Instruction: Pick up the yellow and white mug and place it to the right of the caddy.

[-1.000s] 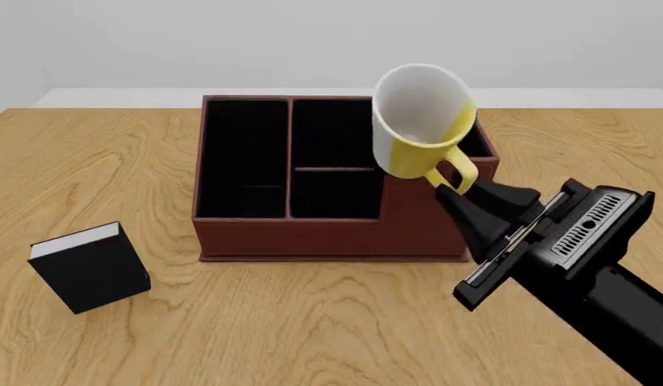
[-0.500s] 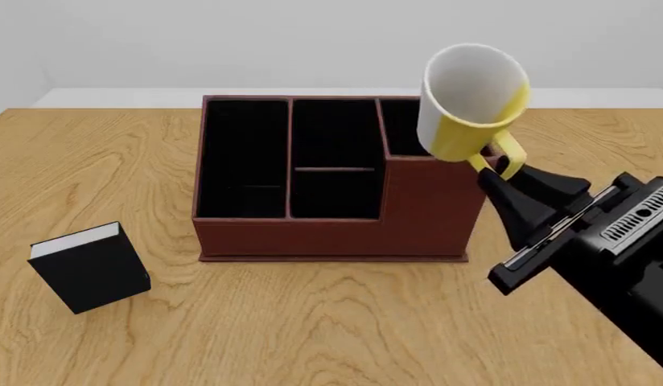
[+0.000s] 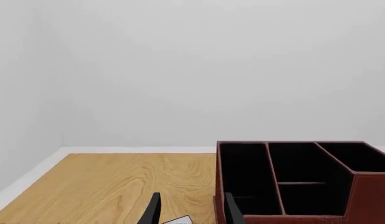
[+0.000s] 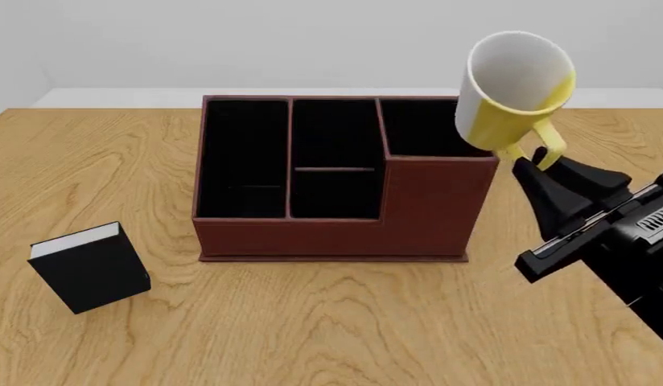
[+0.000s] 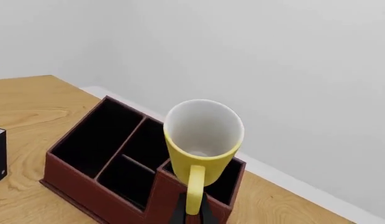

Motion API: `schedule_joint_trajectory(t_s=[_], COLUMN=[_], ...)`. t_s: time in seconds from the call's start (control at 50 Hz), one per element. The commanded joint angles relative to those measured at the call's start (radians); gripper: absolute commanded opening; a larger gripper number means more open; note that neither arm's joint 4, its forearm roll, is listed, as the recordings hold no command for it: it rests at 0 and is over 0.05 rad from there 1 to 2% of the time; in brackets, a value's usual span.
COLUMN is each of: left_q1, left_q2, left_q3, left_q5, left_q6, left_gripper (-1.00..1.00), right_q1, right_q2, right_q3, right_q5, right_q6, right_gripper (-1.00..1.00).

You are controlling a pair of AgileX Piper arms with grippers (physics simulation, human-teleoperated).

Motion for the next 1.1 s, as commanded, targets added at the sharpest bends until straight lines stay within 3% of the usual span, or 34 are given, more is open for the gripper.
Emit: schedule_joint_trajectory(t_s=[0.02,0.58,0.8,1.1], left_q1=[-0.006,-0.013,-0.018,-0.020], left_q2=[0.000,0.000,0.000,0.000], left_q3=[0.008,0.004,0.020,0.028], left_q5=[-0.005,-0.003,-0.015,-0.018], left_q6=[0.001,0.003,0.003,0.004], left_gripper=[1.00,1.00,1.00,1.00], right_q1=[-0.047,-0.159,-0.202,-0.265], right_q2=[-0.023,-0.050,-0.031,-0.002], right_q3=[-0.008,-0.010,0.005,0.024], right_q5=[0.014,0.044,0.013,-0.025], right_q6=[0.010,0.006,-0.017,-0.001], right_gripper=[-1.00,-1.00,-1.00,-1.00])
